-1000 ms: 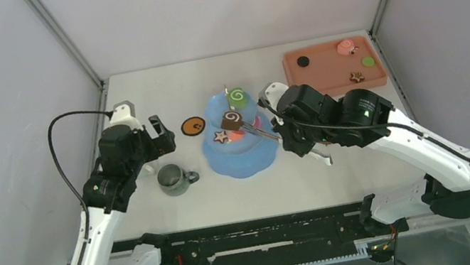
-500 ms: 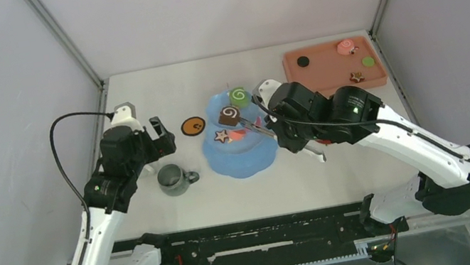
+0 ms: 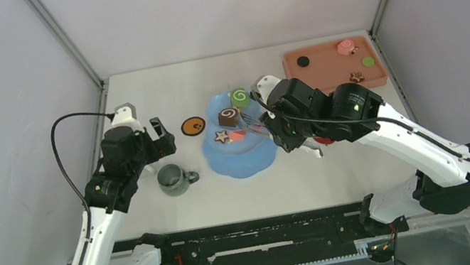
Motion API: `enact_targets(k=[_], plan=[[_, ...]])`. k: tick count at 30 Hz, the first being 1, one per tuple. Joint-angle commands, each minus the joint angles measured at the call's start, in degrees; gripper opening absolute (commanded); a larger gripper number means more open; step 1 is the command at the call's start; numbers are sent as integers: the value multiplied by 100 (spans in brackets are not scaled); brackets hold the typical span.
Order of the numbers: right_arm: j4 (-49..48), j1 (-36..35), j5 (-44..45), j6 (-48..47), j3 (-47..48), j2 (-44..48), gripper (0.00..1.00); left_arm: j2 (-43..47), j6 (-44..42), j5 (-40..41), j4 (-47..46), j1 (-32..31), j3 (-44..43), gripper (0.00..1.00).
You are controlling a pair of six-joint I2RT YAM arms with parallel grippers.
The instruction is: Serve the afternoon tea
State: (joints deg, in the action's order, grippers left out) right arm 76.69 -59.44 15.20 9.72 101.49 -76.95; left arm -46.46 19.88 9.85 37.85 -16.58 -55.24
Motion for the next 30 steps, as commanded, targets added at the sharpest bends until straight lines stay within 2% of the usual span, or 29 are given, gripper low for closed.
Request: enact_targets(k=[1,11,18,20,24,30], plan=[[-153,-71,107,131,178,221,39,60,-65,-69,-172,44,73,100],[4,10,141,239,42,739,46,-17,-38,-93,-190,41,84,100],[202,470,363,367,-64,1234,37,-101,-36,-115,-207,46,28,100],[197,962,419,412,-247,1490,38,-130,-45,-134,-212,45,7,100],[-174,2582,-50,391,-796,1910,39,-171,-2,-146,-263,44,-4,100],[-1499,4457,-704,534,-1947,1896,38,-241,-6,-223,-353,41,-11,100]])
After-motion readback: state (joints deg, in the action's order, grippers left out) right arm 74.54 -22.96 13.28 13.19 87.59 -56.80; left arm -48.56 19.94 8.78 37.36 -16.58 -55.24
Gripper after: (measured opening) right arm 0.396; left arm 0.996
